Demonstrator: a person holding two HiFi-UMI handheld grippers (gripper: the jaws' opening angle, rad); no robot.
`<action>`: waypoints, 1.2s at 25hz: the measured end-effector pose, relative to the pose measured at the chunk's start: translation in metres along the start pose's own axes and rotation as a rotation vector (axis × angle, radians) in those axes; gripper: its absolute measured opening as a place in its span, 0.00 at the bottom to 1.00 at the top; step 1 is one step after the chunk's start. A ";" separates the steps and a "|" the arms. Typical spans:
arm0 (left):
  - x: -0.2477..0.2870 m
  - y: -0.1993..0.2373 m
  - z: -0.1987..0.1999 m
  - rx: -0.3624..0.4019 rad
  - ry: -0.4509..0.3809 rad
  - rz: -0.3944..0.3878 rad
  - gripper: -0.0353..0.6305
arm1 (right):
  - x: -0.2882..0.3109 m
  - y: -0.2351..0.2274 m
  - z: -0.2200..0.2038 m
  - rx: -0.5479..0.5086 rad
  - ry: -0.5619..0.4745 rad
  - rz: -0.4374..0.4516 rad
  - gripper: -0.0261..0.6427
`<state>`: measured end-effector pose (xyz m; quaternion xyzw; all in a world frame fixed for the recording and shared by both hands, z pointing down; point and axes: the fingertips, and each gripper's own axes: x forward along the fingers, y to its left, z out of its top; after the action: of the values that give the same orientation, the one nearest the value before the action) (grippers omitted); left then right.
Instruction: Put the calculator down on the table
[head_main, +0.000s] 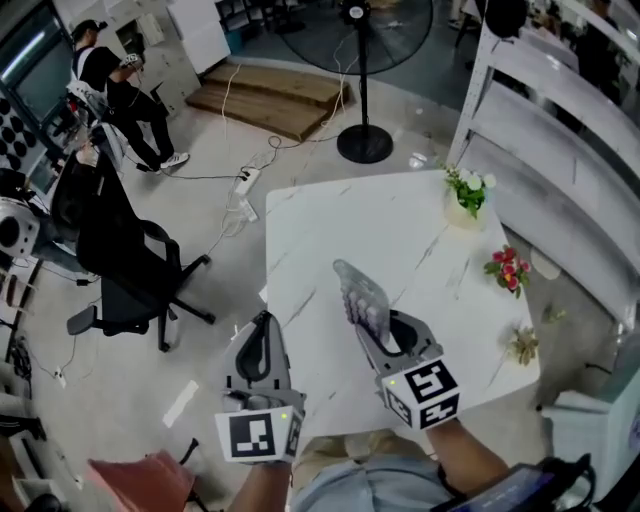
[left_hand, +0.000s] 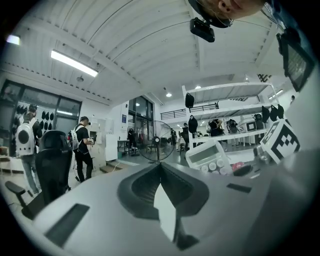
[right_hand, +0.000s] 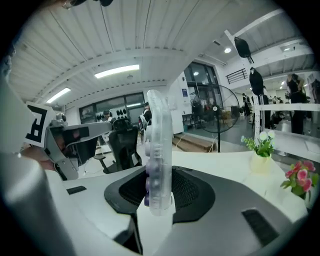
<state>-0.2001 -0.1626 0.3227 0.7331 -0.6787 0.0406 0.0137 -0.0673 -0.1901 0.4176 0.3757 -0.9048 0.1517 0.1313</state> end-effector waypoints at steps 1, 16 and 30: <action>0.000 0.000 -0.008 -0.005 0.017 -0.006 0.06 | 0.002 0.000 -0.011 0.011 0.023 -0.005 0.25; 0.008 -0.002 -0.078 -0.057 0.165 -0.094 0.06 | 0.016 0.009 -0.132 0.138 0.268 -0.055 0.25; 0.015 -0.003 -0.095 -0.075 0.211 -0.111 0.06 | 0.016 0.016 -0.164 0.198 0.367 -0.069 0.26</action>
<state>-0.2002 -0.1702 0.4185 0.7602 -0.6329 0.0913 0.1148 -0.0691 -0.1285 0.5709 0.3836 -0.8330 0.3011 0.2613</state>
